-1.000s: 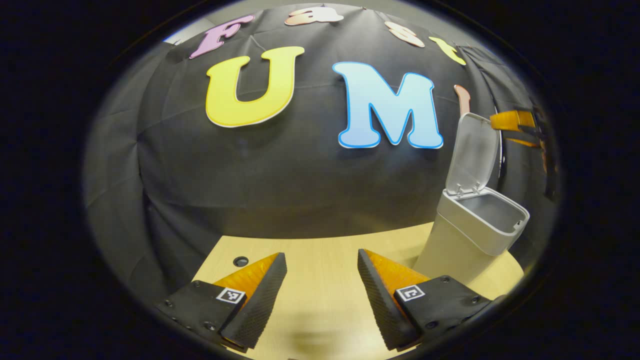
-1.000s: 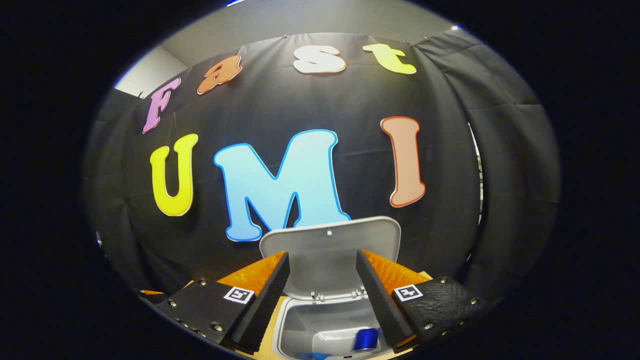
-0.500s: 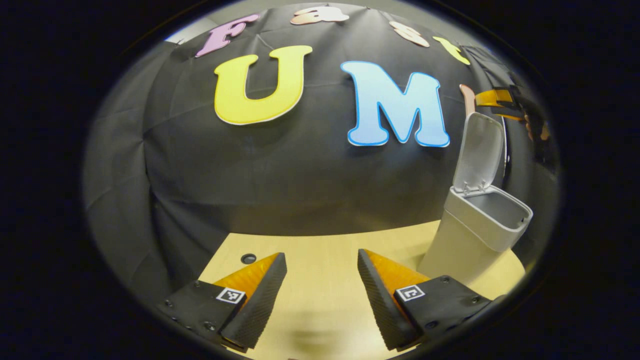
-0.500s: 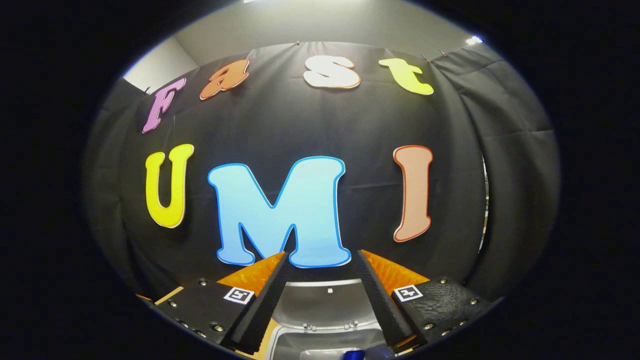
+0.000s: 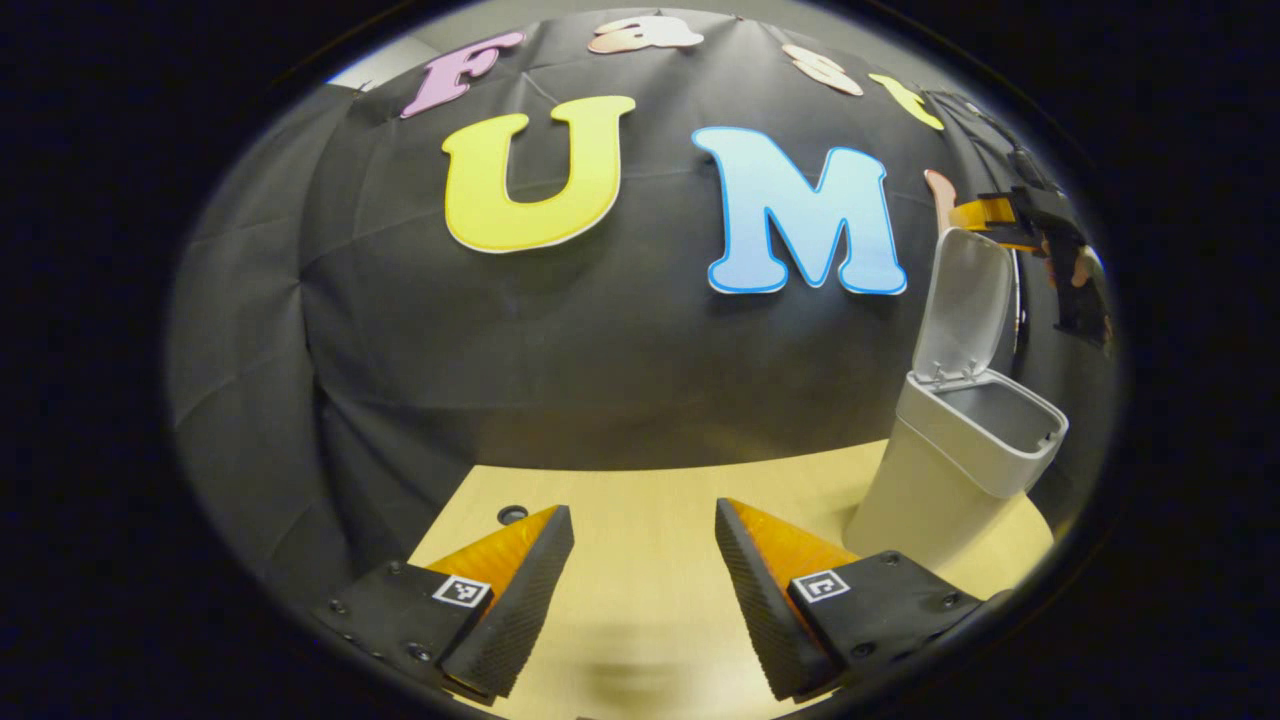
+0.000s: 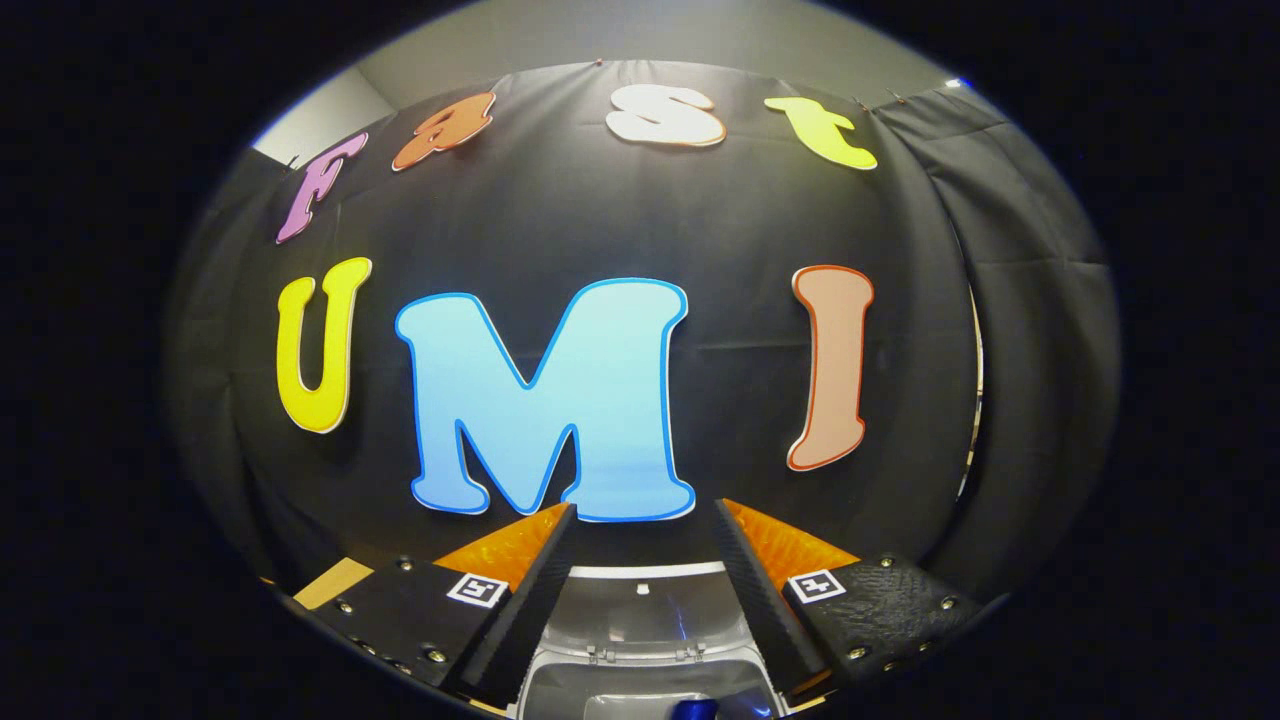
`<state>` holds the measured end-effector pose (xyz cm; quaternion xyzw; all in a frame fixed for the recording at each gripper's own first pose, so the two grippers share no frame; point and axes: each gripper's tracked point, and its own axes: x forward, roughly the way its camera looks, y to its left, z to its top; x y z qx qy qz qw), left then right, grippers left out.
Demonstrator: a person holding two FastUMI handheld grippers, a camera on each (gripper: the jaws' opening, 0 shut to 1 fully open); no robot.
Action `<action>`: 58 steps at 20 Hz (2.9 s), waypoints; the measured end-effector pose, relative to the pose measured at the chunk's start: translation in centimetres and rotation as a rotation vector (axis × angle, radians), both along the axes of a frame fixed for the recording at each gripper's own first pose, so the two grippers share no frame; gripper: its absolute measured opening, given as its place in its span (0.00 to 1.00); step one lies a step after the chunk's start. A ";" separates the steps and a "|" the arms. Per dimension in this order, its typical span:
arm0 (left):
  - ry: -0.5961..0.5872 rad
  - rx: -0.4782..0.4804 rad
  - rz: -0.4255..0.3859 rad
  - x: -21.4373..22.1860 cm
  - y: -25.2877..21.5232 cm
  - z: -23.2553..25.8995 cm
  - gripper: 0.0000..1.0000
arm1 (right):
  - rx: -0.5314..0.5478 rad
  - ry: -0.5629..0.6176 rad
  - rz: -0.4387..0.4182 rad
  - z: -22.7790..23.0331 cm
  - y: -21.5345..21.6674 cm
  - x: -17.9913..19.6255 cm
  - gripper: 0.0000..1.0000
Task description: Press the lid of the desktop garbage bin to open it, pick up the crumpled paper on the desktop and throw it into the bin, then pick up the pop can on the desktop and drop it into the bin, and finally close the garbage bin lid.
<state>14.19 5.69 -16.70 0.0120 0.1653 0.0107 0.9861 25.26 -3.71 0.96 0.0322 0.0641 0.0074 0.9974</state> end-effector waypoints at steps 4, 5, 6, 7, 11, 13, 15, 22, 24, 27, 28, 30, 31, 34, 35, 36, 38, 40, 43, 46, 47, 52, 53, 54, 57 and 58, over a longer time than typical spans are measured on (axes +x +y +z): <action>-0.005 0.024 -0.039 -0.4 -1.8 0.1 0.94 | -0.006 0.005 0.003 -0.6 0.1 -2.2 0.87; -0.007 0.026 -0.048 -0.5 -2.3 0.1 0.94 | -0.003 0.009 0.004 -0.8 0.0 -2.8 0.87; -0.009 0.025 -0.059 -0.6 -2.8 0.2 0.94 | -0.004 0.017 0.005 -1.1 0.1 -3.6 0.87; -0.012 0.027 -0.067 -0.2 -3.1 0.1 0.94 | -0.006 0.026 0.009 -1.5 0.1 -4.4 0.87; -0.030 0.024 -0.089 -0.6 -4.4 0.9 0.94 | -0.002 0.092 0.025 -4.1 0.4 -7.5 0.87; -0.033 0.015 -0.096 -0.8 -4.9 1.0 0.94 | 0.004 0.137 0.036 -6.3 0.8 -8.9 0.87; -0.035 0.017 -0.098 -1.1 -5.1 1.2 0.94 | 0.008 0.175 0.042 -8.3 1.1 -10.0 0.87; -0.040 -0.008 -0.078 -2.3 -5.0 1.5 0.94 | 0.001 0.238 0.052 -12.6 2.0 -12.4 0.87; -0.037 -0.017 -0.069 -2.5 -4.7 1.3 0.94 | 0.010 0.239 0.049 -13.2 2.0 -12.7 0.87; -0.040 -0.023 -0.059 -2.7 -4.6 1.4 0.94 | 0.002 0.247 0.050 -14.6 2.1 -13.0 0.87; -0.041 -0.027 -0.059 -2.7 -4.6 1.4 0.93 | -0.004 0.256 0.051 -15.1 2.1 -13.2 0.87; -0.037 -0.037 -0.057 -2.8 -4.8 1.2 0.92 | -0.013 0.270 0.053 -16.1 2.3 -13.5 0.87; -0.036 -0.041 -0.059 -2.9 -5.0 1.2 0.92 | -0.019 0.268 0.053 -16.5 2.3 -13.6 0.87; -0.035 -0.037 -0.061 -2.8 -5.1 1.1 0.94 | -0.031 0.236 0.048 -16.6 2.3 -13.6 0.87; -0.034 -0.035 -0.061 -2.9 -5.1 1.1 0.94 | -0.028 0.223 0.046 -16.6 2.3 -13.7 0.88; -0.033 -0.034 -0.061 -2.8 -5.1 1.0 0.94 | -0.028 0.213 0.046 -16.6 2.3 -13.8 0.87; -0.032 -0.036 -0.061 -2.7 -5.2 1.0 0.94 | -0.033 0.195 0.045 -16.7 2.4 -13.7 0.87; -0.031 -0.039 -0.062 -2.7 -5.3 0.9 0.94 | -0.038 0.190 0.047 -16.9 2.3 -13.8 0.88; -0.028 -0.043 -0.067 -2.6 -5.8 0.8 0.94 | -0.021 0.149 0.047 -17.0 2.3 -13.9 0.88; -0.026 -0.033 -0.077 -2.7 -6.1 0.7 0.94 | -0.026 0.110 0.047 -17.2 2.4 -13.9 0.88; -0.026 -0.029 -0.079 -2.6 -6.2 0.7 0.94 | -0.026 0.103 0.048 -17.3 2.4 -13.9 0.88; -0.022 -0.034 -0.087 -2.8 -6.5 0.7 0.94 | 0.011 0.093 0.052 -17.8 2.3 -13.9 0.88; -0.022 -0.034 -0.088 -2.7 -6.6 0.6 0.94 | 0.016 0.090 0.050 -17.8 2.2 -14.0 0.89; -0.022 -0.034 -0.088 -2.8 -6.6 0.6 0.94 | 0.021 0.089 0.048 -17.7 2.3 -13.9 0.89; -0.027 -0.036 -0.094 -3.0 -7.0 0.9 0.94 | -0.006 0.061 0.056 -17.1 2.3 -13.7 0.88; -0.033 -0.032 -0.093 -3.0 -6.9 1.1 0.94 | 0.004 0.066 0.063 -17.0 2.2 -13.7 0.88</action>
